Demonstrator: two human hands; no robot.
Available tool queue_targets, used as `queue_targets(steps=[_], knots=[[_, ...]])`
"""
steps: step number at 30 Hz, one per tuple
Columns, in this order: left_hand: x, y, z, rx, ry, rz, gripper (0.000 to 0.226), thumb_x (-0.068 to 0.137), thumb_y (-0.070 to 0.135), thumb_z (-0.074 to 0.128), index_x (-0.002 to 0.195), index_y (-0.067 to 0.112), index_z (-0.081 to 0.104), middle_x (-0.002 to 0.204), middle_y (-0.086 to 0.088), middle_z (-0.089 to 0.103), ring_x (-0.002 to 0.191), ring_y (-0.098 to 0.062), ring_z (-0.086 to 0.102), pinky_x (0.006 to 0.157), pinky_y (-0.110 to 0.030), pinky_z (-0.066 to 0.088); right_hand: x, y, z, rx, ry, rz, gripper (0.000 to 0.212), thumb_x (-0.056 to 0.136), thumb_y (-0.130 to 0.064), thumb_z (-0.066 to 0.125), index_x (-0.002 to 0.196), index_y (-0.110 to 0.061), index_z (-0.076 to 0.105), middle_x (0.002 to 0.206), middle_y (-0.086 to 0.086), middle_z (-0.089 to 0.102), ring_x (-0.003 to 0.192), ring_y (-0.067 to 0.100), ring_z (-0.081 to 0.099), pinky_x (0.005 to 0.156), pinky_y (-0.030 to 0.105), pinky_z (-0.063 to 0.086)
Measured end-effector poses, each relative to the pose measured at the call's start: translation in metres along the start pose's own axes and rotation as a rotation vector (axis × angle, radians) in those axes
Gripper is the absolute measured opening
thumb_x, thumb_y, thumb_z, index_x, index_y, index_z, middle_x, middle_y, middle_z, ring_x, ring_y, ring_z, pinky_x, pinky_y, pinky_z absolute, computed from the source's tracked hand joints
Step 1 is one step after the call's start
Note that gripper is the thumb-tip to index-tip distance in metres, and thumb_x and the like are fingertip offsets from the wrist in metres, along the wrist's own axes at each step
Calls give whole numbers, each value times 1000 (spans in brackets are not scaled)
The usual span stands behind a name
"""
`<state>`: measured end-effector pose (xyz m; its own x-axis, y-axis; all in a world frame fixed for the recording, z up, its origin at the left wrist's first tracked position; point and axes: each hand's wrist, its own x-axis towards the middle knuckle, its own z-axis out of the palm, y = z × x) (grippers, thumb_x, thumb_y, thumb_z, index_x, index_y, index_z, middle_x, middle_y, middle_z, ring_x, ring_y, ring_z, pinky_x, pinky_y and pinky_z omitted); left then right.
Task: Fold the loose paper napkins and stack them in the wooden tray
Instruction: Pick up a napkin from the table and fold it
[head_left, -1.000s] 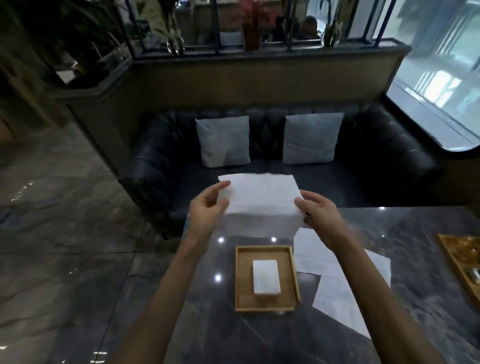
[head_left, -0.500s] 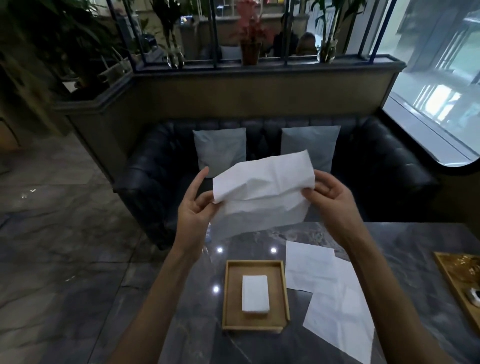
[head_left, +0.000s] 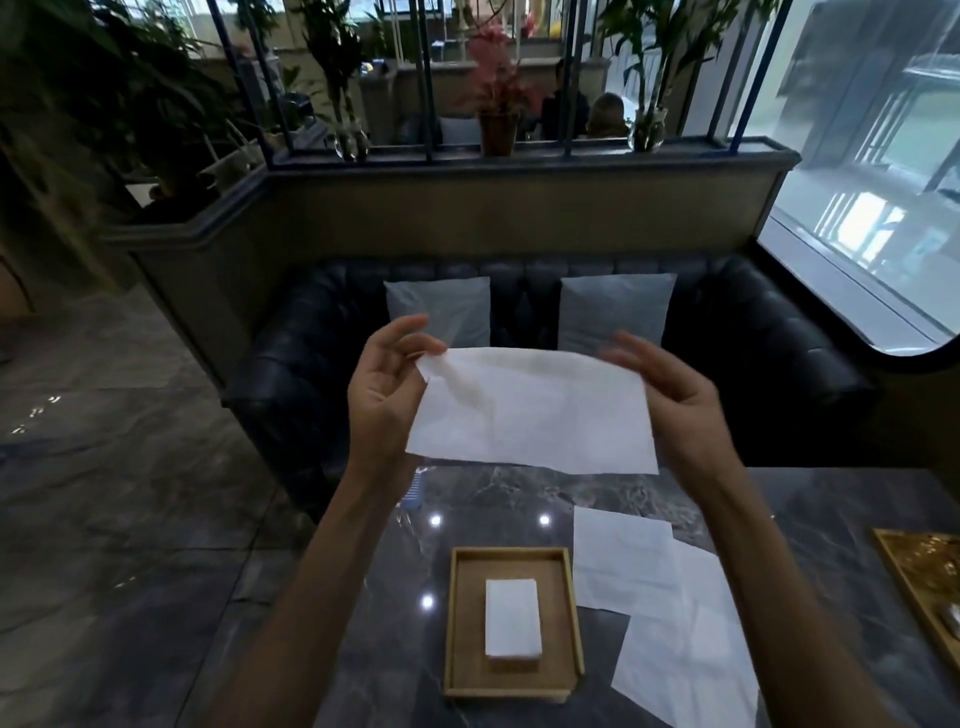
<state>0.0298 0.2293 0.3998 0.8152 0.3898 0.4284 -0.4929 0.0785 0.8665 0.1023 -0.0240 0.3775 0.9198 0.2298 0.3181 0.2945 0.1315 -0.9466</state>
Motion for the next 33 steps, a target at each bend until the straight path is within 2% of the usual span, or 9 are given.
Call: queue_targets(steps=[2,6,11,16,21,26,29,31,33], knots=[[-2,-3,-2,42,16,-15,35,86,-2,49,109,20,62,93,5,69,88,-6,64,76,-17,52,-6,13,9,-44,6,63,31,95,-5,61,111,-30,71,105,-15,76,99,10,70,76,22,58],[-5,-6,-14,138,0,-16,38,89,-16,48,103,15,65,89,8,73,90,-7,67,81,-21,53,-5,12,14,-102,55,29,30,96,-2,58,95,-29,73,93,-25,71,84,-4,65,65,17,55],[3,0,-27,150,22,-40,40,92,-16,48,97,19,68,86,7,75,88,-10,69,79,-26,56,5,-6,12,-137,-9,-97,51,93,8,58,78,-36,79,97,-19,75,92,-2,67,73,14,52],[11,6,-29,87,53,-62,39,92,-15,49,95,18,68,85,6,74,86,-10,69,75,-23,56,10,-20,9,-235,-135,-239,37,93,14,53,84,-17,72,107,-23,72,105,2,64,79,13,51],[12,6,-29,124,40,-69,35,93,-13,50,98,16,67,90,4,73,91,-13,68,78,-27,58,13,-17,10,-248,-66,-263,55,91,16,51,73,-28,77,99,-20,76,98,7,70,79,18,54],[14,3,-33,91,45,-147,35,93,-11,53,97,19,70,92,-1,73,91,-16,68,74,-28,57,14,-23,4,-383,-112,-286,38,91,16,53,80,-12,77,102,-28,72,99,1,66,78,13,51],[15,1,-35,81,41,-219,31,94,-10,53,100,16,69,97,-5,73,94,-20,69,77,-30,58,15,-32,6,-415,-149,-289,37,93,11,54,83,-16,76,107,-23,71,104,0,65,82,14,52],[15,-5,-37,216,37,-251,30,93,-10,53,103,14,69,104,-9,72,102,-24,68,82,-30,58,15,-38,9,-442,-158,-292,37,94,11,54,85,-17,77,111,-11,72,105,2,66,83,16,53],[18,-10,-35,503,16,-158,31,91,-7,54,108,16,67,115,-6,68,112,-20,64,95,-33,54,19,-48,12,-501,-185,-304,41,92,12,53,84,-18,78,110,-6,73,106,5,67,85,21,54]])
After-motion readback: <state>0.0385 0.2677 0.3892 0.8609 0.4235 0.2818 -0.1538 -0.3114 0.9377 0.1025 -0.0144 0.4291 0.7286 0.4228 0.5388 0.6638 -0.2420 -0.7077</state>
